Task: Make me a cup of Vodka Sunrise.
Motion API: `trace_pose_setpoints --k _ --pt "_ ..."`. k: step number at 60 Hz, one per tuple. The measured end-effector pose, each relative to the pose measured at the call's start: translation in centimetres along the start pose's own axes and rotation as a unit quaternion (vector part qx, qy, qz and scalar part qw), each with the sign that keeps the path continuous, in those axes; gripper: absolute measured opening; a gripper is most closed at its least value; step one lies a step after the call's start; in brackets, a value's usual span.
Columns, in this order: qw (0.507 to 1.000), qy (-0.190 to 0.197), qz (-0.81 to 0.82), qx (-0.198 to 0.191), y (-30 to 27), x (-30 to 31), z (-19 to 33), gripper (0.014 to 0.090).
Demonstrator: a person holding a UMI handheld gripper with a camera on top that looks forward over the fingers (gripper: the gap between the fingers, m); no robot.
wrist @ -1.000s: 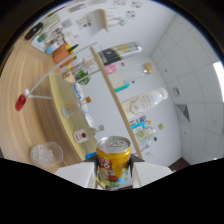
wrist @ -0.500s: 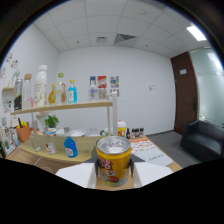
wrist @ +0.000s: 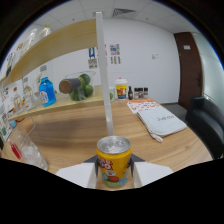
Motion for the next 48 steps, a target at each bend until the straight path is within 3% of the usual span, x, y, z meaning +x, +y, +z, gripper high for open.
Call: trace_pose_setpoints --k 5,17,34,40,45,48 --pt "1.000 -0.003 -0.001 -0.015 1.1 -0.1 0.5 0.0505" --pt "1.000 -0.004 -0.018 -0.010 1.3 -0.3 0.1 0.0520" --pt "0.999 0.015 -0.029 -0.024 2.2 -0.1 -0.7 0.0543" --pt "0.999 0.029 -0.038 -0.027 1.6 0.1 -1.4 0.0660" --pt "0.998 0.035 -0.048 -0.012 0.0 -0.4 -2.8 0.0863" --pt "0.998 0.027 -0.057 -0.005 -1.2 -1.4 -4.1 0.0856"
